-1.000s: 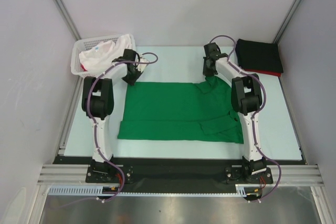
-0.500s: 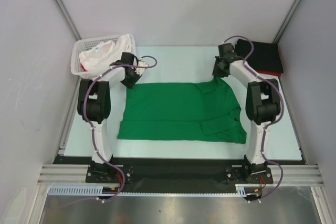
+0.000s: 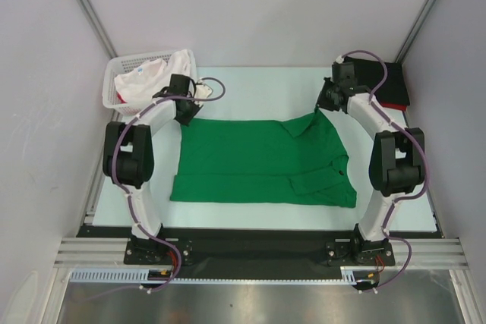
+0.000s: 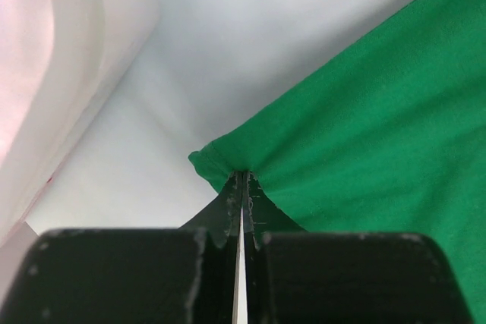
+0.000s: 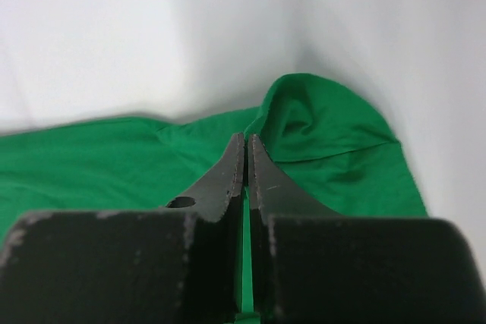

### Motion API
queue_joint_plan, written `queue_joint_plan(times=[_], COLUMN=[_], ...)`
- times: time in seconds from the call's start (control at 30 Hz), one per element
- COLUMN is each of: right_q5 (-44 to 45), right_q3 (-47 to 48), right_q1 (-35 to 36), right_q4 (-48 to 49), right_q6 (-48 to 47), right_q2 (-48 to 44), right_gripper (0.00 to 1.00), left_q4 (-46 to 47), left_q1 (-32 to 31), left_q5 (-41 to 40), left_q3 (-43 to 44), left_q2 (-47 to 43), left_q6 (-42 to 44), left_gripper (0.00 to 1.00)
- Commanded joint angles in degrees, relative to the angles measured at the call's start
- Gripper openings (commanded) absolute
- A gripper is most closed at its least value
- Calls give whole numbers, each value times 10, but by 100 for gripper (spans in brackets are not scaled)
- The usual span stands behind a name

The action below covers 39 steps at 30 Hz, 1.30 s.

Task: Fold and stack the t-shirts
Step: Fold the tshirt

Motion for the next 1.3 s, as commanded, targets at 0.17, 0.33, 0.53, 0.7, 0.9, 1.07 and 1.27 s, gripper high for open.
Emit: queue_joint_plan(times=[0.17, 0.33, 0.53, 0.7, 0.9, 1.07, 1.27], right_q5=[-21, -47, -67, -72, -86, -100, -94], right_q3=[-85, -160, -252, -294, -344, -358, -354], right_q1=[-29, -50, -62, -66, -70, -69, -69], right_q4=[-41, -95, -153, -192, -183, -154, -147], right_q6=[19, 27, 45, 49, 58, 60, 54], right_q2=[-128, -259, -361, -422, -450, -437, -427], right_gripper=[0, 0, 0, 0, 0, 0, 0], left_q4=[42, 75, 109, 100, -3, -153, -164], left_q1=[2, -1, -18, -26, -29, -24, -19], left_q5=[-30, 8, 8, 25, 65, 128, 120], left_q3=[-76, -154, -238, -289, -326, -262, -178], left_q2=[-126, -197, -229, -276, -298, -331, -275], left_q6=[50, 134, 180, 199, 279, 327, 311], left_gripper=[0, 0, 1, 0, 40, 58, 60])
